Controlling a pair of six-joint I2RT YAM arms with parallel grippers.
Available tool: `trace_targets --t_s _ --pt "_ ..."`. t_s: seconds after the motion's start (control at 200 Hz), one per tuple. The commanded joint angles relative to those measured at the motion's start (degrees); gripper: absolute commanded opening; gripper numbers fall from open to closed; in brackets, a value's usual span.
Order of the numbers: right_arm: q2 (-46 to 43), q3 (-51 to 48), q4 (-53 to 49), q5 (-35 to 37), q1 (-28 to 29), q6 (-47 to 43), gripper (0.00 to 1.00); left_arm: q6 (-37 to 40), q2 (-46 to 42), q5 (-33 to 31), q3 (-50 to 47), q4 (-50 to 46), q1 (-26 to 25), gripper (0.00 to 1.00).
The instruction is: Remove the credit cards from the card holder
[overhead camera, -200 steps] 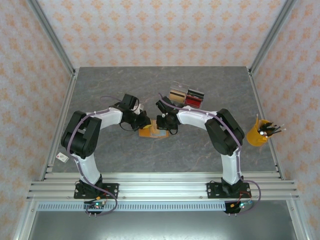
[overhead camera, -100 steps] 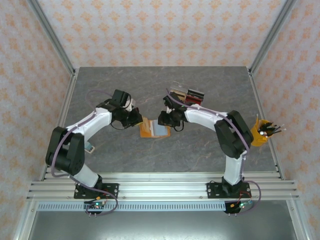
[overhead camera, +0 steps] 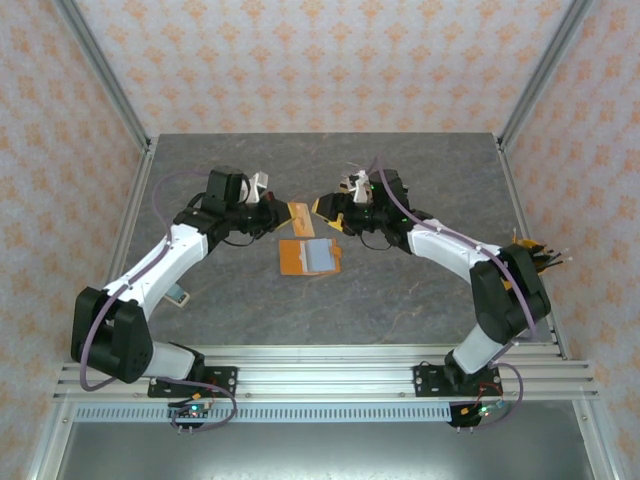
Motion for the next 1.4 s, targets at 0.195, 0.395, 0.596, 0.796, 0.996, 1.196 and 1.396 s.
trace_targets --t_s 0.195,0.395,0.596,0.796,0.996,1.196,1.396 --pt "-2.31 -1.10 15.97 -8.32 -0.06 10.72 0.61 -10.86 -2.58 3.55 -3.89 15.52 0.35 0.00" --pt "-2.78 -2.42 19.48 -8.58 -0.06 14.65 0.51 -9.58 -2.84 1.70 -3.55 13.53 0.34 0.00" --pt "-4.01 -3.40 20.73 -8.50 -0.06 16.13 0.37 -8.44 -2.41 0.88 -3.49 12.20 0.38 0.00" --pt "-4.63 -3.43 19.66 -8.60 -0.01 15.55 0.14 -7.60 -2.23 -0.25 -2.69 10.06 0.38 0.00" --pt "-5.49 0.02 4.49 -5.48 -0.06 3.03 0.00 -3.26 -2.57 -4.16 -0.14 0.47 0.65 0.20" --pt "-7.17 9.64 -23.79 9.13 -0.03 -22.94 0.00 9.18 -3.44 -16.01 6.24 -22.95 3.70 0.60" --pt "-6.67 16.66 -36.64 29.59 -0.06 -42.77 0.00 18.24 -5.96 -28.52 8.25 -33.33 6.35 0.90"
